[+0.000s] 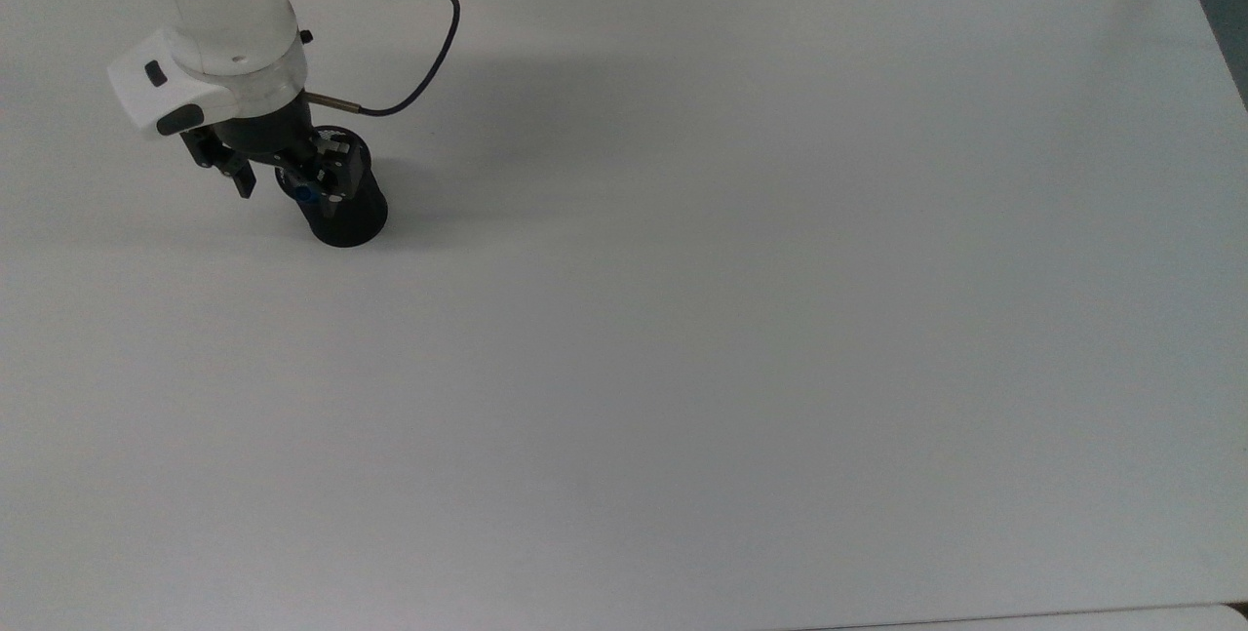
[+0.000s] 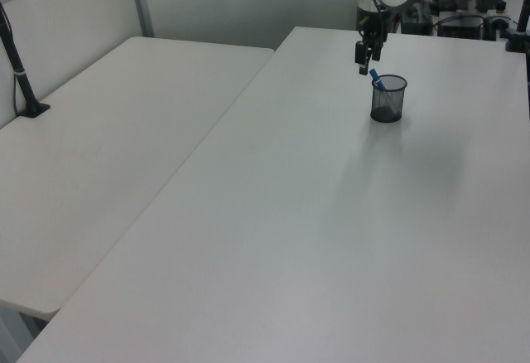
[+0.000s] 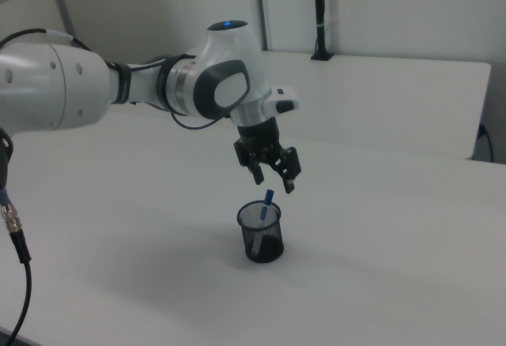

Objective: Insert the marker
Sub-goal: 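Open the gripper and raise it away from the cup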

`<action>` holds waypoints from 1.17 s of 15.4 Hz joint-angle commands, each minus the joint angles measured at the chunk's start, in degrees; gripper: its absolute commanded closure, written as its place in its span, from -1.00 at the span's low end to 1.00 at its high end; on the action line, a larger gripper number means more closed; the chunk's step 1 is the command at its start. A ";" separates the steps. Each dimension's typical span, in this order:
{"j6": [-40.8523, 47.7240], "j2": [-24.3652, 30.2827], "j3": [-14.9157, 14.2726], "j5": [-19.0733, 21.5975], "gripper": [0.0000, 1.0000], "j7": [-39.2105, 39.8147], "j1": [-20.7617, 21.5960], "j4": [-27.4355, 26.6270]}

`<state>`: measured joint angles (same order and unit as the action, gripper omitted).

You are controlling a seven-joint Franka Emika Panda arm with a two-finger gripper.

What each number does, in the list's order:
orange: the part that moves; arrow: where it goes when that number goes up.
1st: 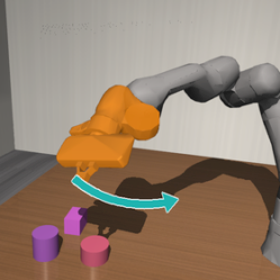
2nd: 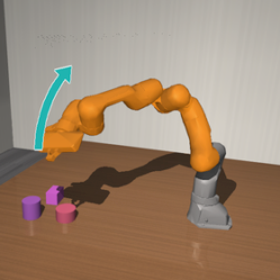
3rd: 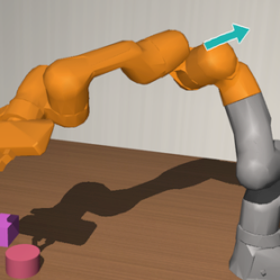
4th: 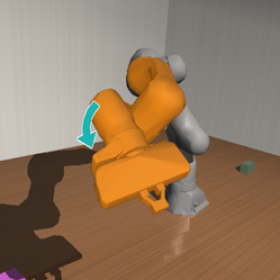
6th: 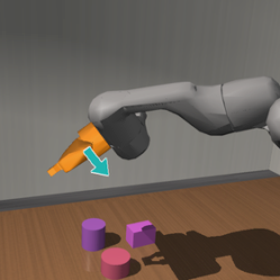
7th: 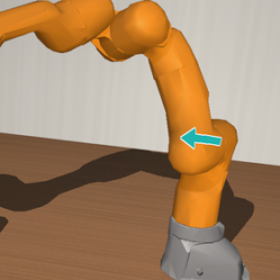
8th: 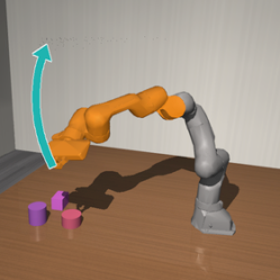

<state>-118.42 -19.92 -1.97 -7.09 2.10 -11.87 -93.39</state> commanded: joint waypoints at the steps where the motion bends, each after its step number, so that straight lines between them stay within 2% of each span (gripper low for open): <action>1: 4.67 3.39 0.47 0.94 -1.00 0.27 0.45 -0.75; 6: 12.33 5.33 0.47 6.74 -1.00 -0.52 5.18 1.97; 10: 15.84 5.50 0.47 6.74 -1.00 -5.26 8.35 5.05; 14: 21.63 9.36 0.47 6.83 -1.00 -5.53 11.51 4.97; 16: 24.45 9.90 0.30 6.22 -1.00 -9.89 14.85 5.06; 18: 24.47 10.25 0.30 5.78 -1.00 -16.05 15.83 4.97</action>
<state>-95.42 -11.47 -1.06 -0.96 -6.22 1.14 -87.29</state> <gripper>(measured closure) 0.000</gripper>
